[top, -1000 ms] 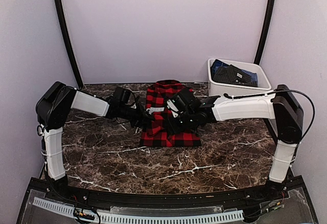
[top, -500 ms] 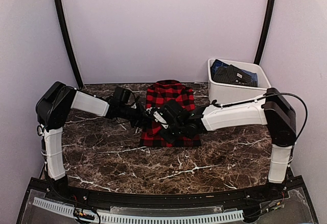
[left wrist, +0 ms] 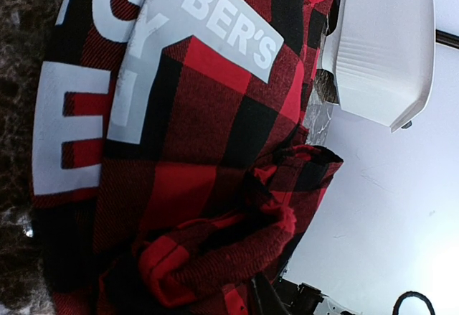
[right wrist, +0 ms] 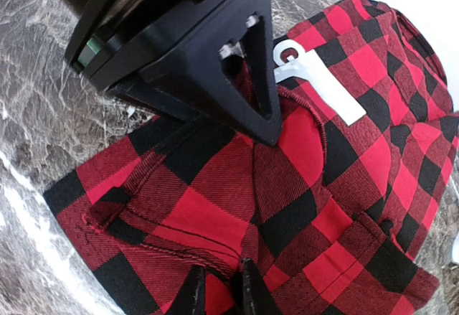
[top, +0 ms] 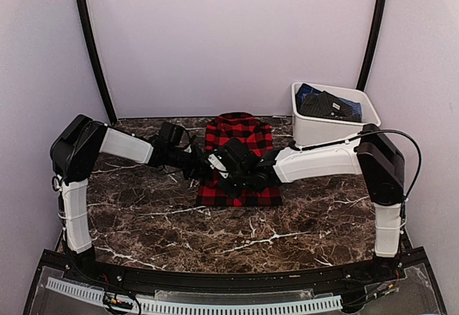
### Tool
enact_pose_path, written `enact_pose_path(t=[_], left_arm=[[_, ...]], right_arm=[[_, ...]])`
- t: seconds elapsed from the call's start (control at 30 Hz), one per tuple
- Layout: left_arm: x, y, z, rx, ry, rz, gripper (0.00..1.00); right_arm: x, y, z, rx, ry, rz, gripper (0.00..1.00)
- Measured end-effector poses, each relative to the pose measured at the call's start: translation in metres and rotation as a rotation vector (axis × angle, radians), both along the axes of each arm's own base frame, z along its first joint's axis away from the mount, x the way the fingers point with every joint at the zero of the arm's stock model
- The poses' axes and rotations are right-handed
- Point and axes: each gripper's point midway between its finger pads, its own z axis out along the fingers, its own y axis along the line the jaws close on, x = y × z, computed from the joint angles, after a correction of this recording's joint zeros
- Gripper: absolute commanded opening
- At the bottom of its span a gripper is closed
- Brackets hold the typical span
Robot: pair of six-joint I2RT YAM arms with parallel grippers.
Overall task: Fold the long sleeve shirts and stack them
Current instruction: Smooth out the 2/3-rectangle-folded shirt at the center of the board.
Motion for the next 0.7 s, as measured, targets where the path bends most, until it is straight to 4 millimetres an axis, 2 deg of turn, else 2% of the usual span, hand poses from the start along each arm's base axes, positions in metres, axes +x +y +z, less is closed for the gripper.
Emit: enact_pose_path(t=[0.1, 0.17, 0.3, 0.4, 0.53, 0.6, 0.7], left_arm=[[0.001, 0.001, 0.0, 0.002, -0.003, 0.001, 0.24], [0.001, 0.002, -0.001, 0.007, -0.007, -0.002, 0.3], [0.006, 0.005, 0.001, 0.02, -0.026, -0.002, 0.42], [0.012, 0.011, 0.002, 0.032, -0.042, 0.006, 0.47], [0.022, 0.025, 0.005, 0.054, -0.065, 0.032, 0.53], [0.027, 0.033, 0.01, 0.062, -0.082, 0.046, 0.54], [0.032, 0.04, 0.023, 0.067, -0.121, 0.056, 0.52]], right_arm=[[0.006, -0.001, 0.001, 0.052, 0.031, -0.033, 0.0], [0.014, -0.005, 0.0, 0.086, 0.054, -0.065, 0.0], [0.035, -0.028, -0.01, 0.16, 0.138, -0.177, 0.0], [0.046, -0.041, -0.016, 0.226, 0.214, -0.258, 0.0], [0.055, -0.048, -0.02, 0.311, 0.301, -0.333, 0.0], [0.057, -0.05, -0.024, 0.346, 0.347, -0.369, 0.08], [0.058, -0.051, -0.028, 0.389, 0.405, -0.4, 0.27]])
